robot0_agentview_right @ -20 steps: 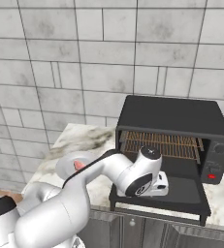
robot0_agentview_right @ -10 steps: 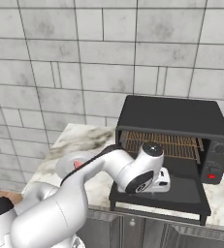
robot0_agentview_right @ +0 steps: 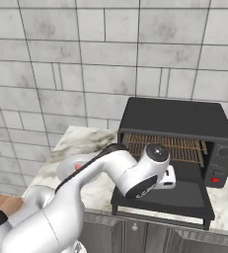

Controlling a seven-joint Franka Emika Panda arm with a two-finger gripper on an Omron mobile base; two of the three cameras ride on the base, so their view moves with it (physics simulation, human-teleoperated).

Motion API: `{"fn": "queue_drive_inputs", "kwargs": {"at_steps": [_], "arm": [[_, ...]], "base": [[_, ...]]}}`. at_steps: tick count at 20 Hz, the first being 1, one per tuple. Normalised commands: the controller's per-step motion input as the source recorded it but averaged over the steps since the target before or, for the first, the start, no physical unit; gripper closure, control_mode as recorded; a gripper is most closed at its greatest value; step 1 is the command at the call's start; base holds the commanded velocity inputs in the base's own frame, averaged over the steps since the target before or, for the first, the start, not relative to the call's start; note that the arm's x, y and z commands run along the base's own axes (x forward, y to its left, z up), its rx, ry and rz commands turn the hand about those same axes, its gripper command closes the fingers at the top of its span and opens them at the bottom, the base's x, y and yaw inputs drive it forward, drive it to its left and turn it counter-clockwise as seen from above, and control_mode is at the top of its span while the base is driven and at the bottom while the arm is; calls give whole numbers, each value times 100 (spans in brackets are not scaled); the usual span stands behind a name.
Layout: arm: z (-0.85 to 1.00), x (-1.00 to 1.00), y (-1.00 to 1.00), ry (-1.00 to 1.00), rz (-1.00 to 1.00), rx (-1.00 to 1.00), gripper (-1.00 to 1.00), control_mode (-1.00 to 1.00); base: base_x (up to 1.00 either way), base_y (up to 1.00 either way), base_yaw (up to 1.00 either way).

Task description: Open the toaster oven door. Place the baguette on the top rack in the toaster oven and place the steak on the bottom rack.

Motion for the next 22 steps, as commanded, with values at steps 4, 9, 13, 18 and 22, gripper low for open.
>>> {"fn": "queue_drive_inputs", "kwargs": {"at_steps": [4, 9, 13, 18, 22], "arm": [[27, 0, -8, -19, 0, 3, -100, -100], [12, 0, -11, -24, 0, 9, -100, -100], [4, 3, -2, -36, 0, 5, -100, -100], [0, 12, -4, -25, 0, 5, -100, -100], [0, 19, -12, -24, 0, 0, -100, -100]], "base": [[0, 0, 0], [0, 0, 0], [0, 0, 0], [0, 0, 0], [0, 0, 0]]}}
